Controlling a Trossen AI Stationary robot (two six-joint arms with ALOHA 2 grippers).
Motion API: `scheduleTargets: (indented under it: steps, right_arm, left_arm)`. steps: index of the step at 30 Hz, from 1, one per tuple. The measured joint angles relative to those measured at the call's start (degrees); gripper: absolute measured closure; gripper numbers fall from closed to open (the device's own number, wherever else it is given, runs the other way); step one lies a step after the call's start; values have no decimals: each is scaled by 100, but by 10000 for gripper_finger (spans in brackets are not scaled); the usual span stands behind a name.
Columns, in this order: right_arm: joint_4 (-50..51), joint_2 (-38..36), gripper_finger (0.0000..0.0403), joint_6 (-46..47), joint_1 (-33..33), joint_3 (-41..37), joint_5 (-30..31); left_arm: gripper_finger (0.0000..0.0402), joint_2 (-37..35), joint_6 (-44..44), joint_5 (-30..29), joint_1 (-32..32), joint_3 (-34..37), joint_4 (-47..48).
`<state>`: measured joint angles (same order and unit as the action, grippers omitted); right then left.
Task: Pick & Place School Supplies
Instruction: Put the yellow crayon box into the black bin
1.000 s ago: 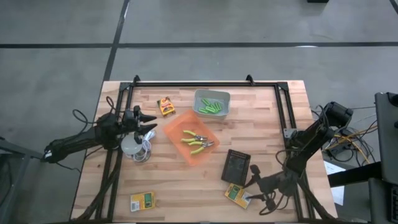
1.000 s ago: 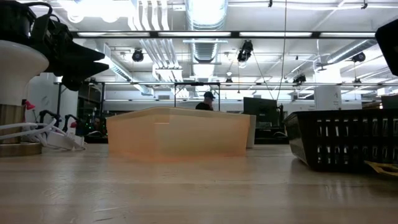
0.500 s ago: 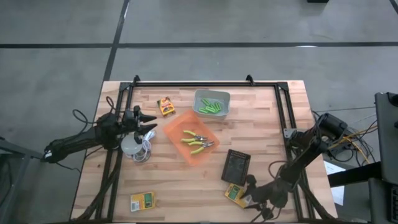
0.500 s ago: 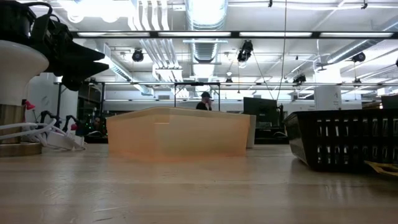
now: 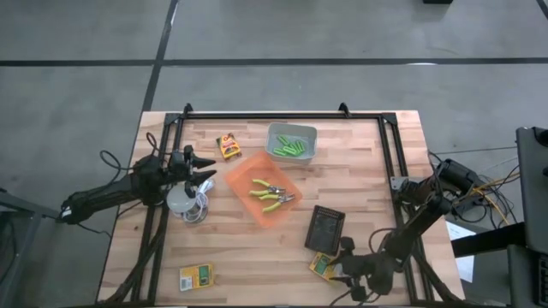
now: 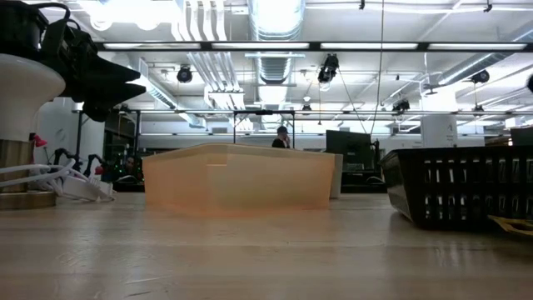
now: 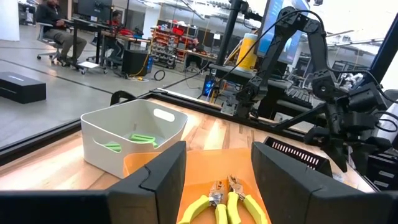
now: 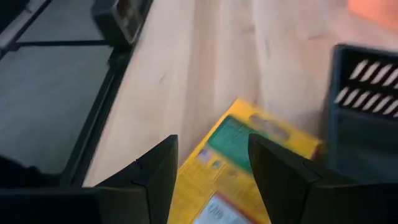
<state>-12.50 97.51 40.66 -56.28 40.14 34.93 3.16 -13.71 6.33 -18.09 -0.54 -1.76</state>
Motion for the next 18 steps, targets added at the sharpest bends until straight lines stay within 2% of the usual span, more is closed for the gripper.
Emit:
scheduleTargets:
  steps: [9,18]
  right_arm:
    - [804,-31,211,1209,-258,-2,-168]
    - [1587,-227,235,1609,-396,-2,135]
  left_arm:
    - [213,-2,0,0,0,0,2]
    - [214,-2,0,1,2,0,4]
